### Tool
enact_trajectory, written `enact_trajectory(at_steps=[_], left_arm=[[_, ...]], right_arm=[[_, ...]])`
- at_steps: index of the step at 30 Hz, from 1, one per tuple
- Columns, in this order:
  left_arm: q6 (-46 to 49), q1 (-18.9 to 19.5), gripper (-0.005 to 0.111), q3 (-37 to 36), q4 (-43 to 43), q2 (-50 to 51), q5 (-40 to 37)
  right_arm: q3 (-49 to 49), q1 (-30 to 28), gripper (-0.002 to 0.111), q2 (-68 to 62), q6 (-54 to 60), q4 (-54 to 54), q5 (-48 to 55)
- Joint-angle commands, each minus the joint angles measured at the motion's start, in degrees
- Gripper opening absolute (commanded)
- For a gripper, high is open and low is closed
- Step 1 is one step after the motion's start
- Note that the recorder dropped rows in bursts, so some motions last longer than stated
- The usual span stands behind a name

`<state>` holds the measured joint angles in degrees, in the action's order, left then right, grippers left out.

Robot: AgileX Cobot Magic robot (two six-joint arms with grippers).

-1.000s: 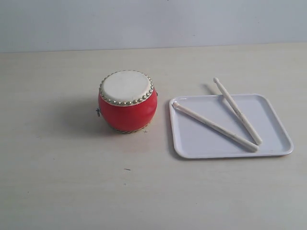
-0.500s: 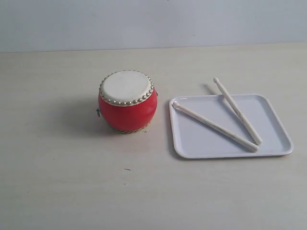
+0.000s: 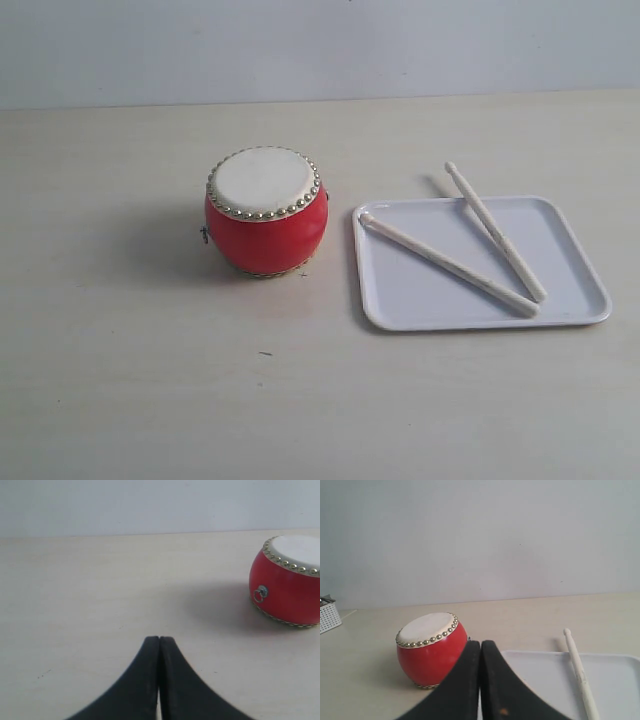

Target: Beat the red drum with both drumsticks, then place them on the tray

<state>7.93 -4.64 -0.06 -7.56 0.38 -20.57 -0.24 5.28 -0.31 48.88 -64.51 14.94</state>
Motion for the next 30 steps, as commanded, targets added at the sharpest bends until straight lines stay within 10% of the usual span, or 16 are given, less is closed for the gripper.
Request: enact_trajectory(at_steps=[1, 11, 19, 30], left_arm=[[0.24, 0.13, 0.0, 0.06, -0.15, -0.38, 0.07], [0.24, 0.13, 0.0, 0.06, -0.15, -0.38, 0.07], [0.24, 0.13, 0.0, 0.06, -0.15, -0.38, 0.07], [0.24, 0.13, 0.0, 0.06, -0.15, -0.38, 0.07]], right_arm=[[0.24, 0.24, 0.0, 0.31, 0.59, 0.11, 0.21], [0.24, 0.24, 0.0, 0.31, -2.64, 2.87, -2.88], [-3.32, 0.24, 0.0, 0.31, -61.08, 65.8, -1.68], [0.24, 0.24, 0.0, 0.31, -44.38, 59.38, -6.46]])
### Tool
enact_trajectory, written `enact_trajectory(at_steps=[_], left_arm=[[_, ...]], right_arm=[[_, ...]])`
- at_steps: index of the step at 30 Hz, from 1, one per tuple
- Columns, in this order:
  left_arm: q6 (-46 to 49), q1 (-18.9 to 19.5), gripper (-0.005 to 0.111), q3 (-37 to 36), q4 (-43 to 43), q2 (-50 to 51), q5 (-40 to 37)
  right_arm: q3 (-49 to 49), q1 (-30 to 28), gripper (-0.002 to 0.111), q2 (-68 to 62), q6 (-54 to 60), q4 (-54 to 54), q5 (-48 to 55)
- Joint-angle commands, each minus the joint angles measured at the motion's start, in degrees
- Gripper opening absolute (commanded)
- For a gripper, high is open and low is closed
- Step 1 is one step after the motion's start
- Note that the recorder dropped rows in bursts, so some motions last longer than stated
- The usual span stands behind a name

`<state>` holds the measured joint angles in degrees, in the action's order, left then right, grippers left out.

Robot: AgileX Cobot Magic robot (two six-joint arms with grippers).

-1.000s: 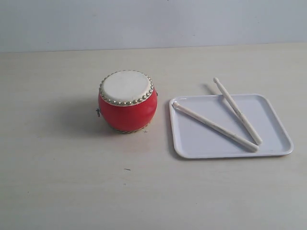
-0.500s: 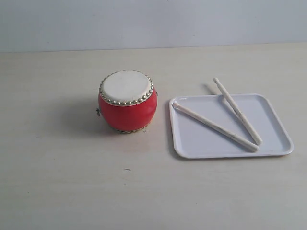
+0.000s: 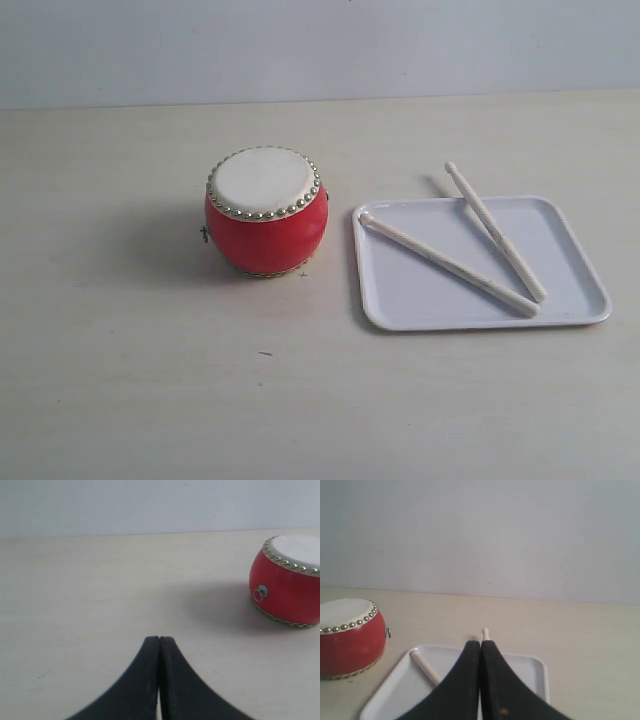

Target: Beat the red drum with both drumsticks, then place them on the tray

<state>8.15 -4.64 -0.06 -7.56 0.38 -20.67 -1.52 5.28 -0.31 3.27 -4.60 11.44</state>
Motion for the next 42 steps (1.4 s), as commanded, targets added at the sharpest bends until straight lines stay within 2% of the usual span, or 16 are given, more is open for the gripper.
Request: enact_trajectory(at_steps=[1, 4, 10, 18, 37, 42], left_arm=[[0.03, 0.13, 0.0, 0.06, -0.15, -0.38, 0.17], [0.03, 0.13, 0.0, 0.06, -0.15, -0.38, 0.17], [0.03, 0.13, 0.0, 0.06, -0.15, -0.38, 0.17], [0.03, 0.13, 0.0, 0.06, -0.15, -0.38, 0.17], [0.11, 0.13, 0.0, 0.06, -0.15, -0.38, 0.17], [0.11, 0.13, 0.0, 0.06, -0.15, -0.38, 0.17]], right_arm=[[1.52, 0.24, 0.0, 0.31, 0.98, -0.53, -3.36], [1.52, 0.24, 0.0, 0.31, 0.44, 0.65, -2.94], [1.52, 0.24, 0.0, 0.31, -8.04, 5.44, -2.84], [1.52, 0.24, 0.0, 0.31, -6.35, 5.52, 5.93], [1.52, 0.24, 0.0, 0.31, -6.25, 4.6, 5.99], [1.52, -2.17, 0.0, 0.31, -6.35, 4.6, 5.99]])
